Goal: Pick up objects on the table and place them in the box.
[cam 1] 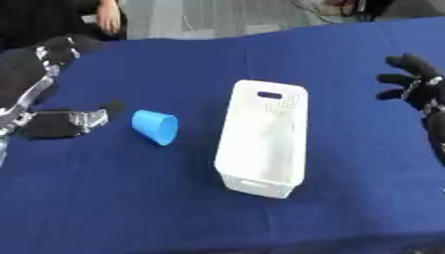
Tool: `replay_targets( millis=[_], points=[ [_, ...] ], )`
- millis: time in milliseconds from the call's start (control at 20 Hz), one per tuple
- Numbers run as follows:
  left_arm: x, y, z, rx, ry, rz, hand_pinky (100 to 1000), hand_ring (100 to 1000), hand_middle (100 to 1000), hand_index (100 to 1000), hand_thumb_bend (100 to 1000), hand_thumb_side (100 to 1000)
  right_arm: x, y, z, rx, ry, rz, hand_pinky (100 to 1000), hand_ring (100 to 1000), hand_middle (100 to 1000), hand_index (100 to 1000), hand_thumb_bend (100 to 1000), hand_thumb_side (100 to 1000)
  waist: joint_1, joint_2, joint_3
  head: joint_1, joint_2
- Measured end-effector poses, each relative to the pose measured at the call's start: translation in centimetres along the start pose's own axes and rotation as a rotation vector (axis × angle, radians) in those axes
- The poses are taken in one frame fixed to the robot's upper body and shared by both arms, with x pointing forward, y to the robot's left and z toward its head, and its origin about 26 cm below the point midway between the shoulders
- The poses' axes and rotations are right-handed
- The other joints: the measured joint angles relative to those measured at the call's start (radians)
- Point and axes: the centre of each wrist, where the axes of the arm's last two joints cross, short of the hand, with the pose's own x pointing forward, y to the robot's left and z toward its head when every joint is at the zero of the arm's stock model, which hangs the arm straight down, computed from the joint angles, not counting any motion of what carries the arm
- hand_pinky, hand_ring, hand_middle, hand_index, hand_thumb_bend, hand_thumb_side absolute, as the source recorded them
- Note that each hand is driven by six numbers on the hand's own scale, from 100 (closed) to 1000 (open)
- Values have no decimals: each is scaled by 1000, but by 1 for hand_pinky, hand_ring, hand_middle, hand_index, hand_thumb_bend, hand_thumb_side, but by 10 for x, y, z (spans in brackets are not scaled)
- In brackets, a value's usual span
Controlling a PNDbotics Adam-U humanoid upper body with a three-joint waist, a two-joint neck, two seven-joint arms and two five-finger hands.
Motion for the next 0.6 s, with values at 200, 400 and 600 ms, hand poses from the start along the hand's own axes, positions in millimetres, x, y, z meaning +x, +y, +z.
replay_targets(
  millis=[200,400,600],
  points=[
    [-26,-6,3,-90,-17,-40,845,802,852,966,941,833,0,-1,1,6,2,6,718,843,919,1000,554,1000,3,-2,-1,0,0],
    [-49,-6,-1,-151,-29,-81,858,807,842,971,989,831,0,-1,1,8,2,6,718,843,919,1000,556,1000,4,-5,-5,0,0],
    [-63,-2,-10,-189,-45,-156,868,812,837,978,1000,834,-1,-1,2,13,3,7,718,843,919,1000,556,1000,4,-6,-6,0,1]
  ],
)
